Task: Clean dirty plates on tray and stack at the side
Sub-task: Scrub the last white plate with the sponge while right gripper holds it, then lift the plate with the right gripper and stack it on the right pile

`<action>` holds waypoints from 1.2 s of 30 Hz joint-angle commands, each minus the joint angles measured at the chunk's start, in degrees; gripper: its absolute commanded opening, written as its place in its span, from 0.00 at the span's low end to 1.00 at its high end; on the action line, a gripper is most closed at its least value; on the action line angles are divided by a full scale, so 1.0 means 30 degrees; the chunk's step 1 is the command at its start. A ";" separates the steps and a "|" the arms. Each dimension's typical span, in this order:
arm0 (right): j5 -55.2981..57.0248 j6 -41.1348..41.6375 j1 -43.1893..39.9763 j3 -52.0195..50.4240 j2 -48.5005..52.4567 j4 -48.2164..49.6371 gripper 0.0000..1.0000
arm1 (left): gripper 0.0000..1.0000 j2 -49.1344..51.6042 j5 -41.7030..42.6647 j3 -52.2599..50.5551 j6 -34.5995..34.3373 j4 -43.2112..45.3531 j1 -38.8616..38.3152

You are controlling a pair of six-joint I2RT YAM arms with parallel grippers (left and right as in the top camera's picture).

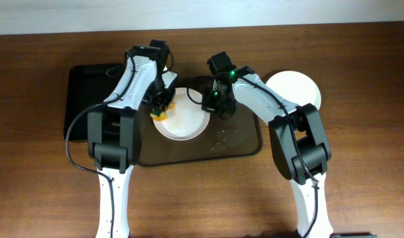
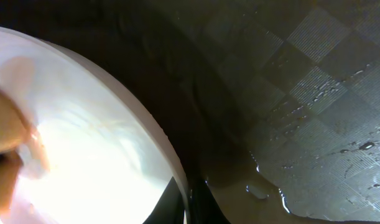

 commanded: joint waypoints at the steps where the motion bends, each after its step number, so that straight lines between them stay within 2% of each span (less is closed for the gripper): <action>1: 0.1464 0.0539 -0.0423 -0.0393 0.0539 -0.0146 0.04 | 0.00 0.1348 0.3381 0.0306 0.3366 -0.1406 0.0219; 5: 0.1464 0.0539 -0.0430 -0.0386 0.0539 -0.0153 0.04 | 0.00 0.1348 0.6025 0.3206 0.3351 -0.2266 0.0758; 7: 0.1392 0.0532 -0.0430 -0.0393 0.0539 -0.0160 0.04 | 0.00 0.1348 0.8590 0.5850 0.3330 -0.2725 0.1457; 9: 0.0969 0.0233 -0.0466 -0.0372 0.0525 -0.0131 0.04 | 0.00 0.1348 1.0244 0.8000 0.2251 -0.2521 0.2346; 12: 0.0459 -0.1231 -0.0459 -0.0204 0.0036 -0.0211 0.04 | 0.00 0.1348 1.0360 0.9602 -0.0357 -0.1712 0.3526; 15: 0.1013 -0.3118 -0.0459 -0.0204 -0.1974 -0.0663 0.04 | 0.00 0.1355 1.0338 0.9646 -0.0831 -0.1749 0.4255; 20: 0.7934 -0.4197 0.0313 -0.0204 -0.6237 -0.2696 0.04 | 0.00 0.1355 1.0258 0.9639 -0.0823 -0.1843 0.4313; 22: 1.2305 -0.4189 0.1399 -0.0204 -0.7737 -0.3599 0.04 | 0.00 0.1355 1.0244 0.9624 -0.0823 -0.1836 0.4248; 23: 1.5781 -0.4175 0.2514 -0.0204 -0.8422 -0.4131 0.04 | 0.00 0.1355 0.9872 0.9624 -0.0823 -0.1851 0.4226; 28: 2.6381 -0.4102 0.6776 -0.0211 -0.8648 -0.4605 0.04 | 0.00 0.1355 0.9821 0.9610 -0.0823 -0.1960 0.4226; 30: 2.9463 -0.4095 0.7861 -0.0211 -0.8648 -0.4415 0.04 | 0.00 0.1355 0.9821 0.9610 -0.0823 -0.1996 0.4226; 33: 3.1860 -0.4109 0.8816 -0.0211 -0.8648 -0.4393 0.04 | 0.00 0.1355 0.9821 0.9610 -0.0823 -0.1989 0.4189; 36: 3.1846 -0.4109 0.8932 -0.0211 -0.8648 -0.4386 0.04 | 0.00 0.1355 0.9821 0.9610 -0.0823 -0.2004 0.4131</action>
